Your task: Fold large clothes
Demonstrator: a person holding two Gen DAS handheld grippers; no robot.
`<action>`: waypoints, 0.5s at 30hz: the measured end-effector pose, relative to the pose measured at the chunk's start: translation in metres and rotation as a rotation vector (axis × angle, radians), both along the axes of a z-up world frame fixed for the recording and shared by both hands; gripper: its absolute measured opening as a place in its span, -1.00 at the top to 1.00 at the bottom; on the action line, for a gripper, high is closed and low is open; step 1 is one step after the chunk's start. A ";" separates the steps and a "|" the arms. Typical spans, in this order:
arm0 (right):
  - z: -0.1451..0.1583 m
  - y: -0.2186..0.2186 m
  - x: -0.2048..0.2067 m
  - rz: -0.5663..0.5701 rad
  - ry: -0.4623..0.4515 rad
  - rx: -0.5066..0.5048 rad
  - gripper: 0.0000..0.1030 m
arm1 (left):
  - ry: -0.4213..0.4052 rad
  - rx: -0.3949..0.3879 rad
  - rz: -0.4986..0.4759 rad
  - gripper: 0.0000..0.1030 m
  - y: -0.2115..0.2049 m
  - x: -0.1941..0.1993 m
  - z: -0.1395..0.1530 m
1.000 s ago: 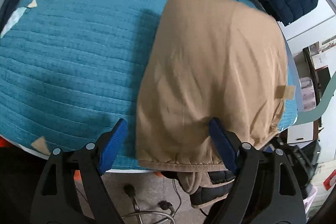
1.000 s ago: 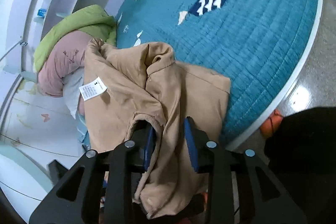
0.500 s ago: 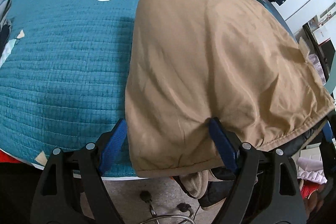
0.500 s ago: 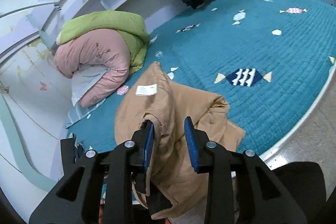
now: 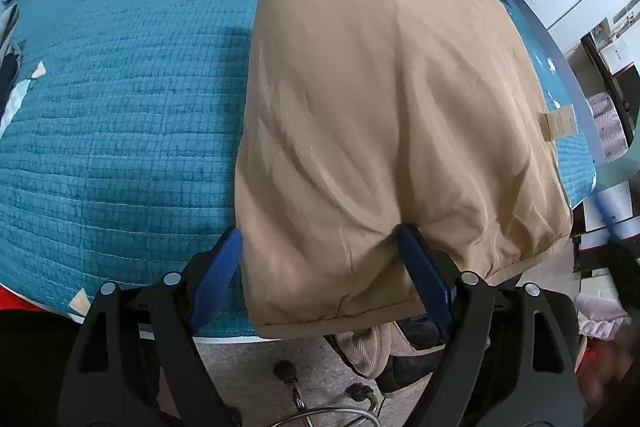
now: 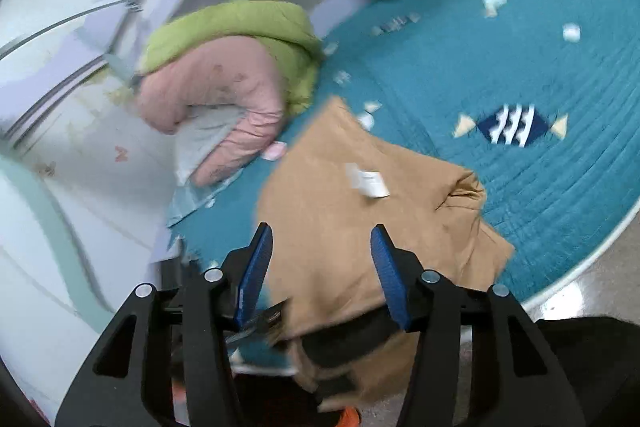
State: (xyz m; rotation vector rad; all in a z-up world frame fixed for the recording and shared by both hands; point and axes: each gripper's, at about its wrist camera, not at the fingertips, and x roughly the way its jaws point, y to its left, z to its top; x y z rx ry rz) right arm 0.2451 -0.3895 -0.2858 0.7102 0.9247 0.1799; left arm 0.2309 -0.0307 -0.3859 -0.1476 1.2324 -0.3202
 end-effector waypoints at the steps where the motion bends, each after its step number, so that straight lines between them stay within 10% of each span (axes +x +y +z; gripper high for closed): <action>1: -0.023 -0.003 0.009 -0.018 0.078 -0.023 0.34 | 0.000 -0.006 -0.002 -0.57 0.001 0.000 0.001; 7: -0.047 -0.017 0.009 -0.045 0.154 -0.060 0.36 | -0.007 -0.116 0.005 -0.62 0.019 -0.002 0.009; 10: -0.031 -0.023 -0.009 -0.110 0.176 -0.175 -0.44 | -0.022 -0.183 0.060 -0.71 0.039 -0.001 0.012; 11: -0.036 -0.026 -0.014 -0.121 0.192 -0.159 -0.44 | -0.019 -0.194 0.076 -0.74 0.043 0.000 0.012; 15: -0.094 -0.038 -0.023 -0.128 0.325 0.210 -0.44 | 0.048 -0.212 0.108 -0.74 0.050 0.008 -0.004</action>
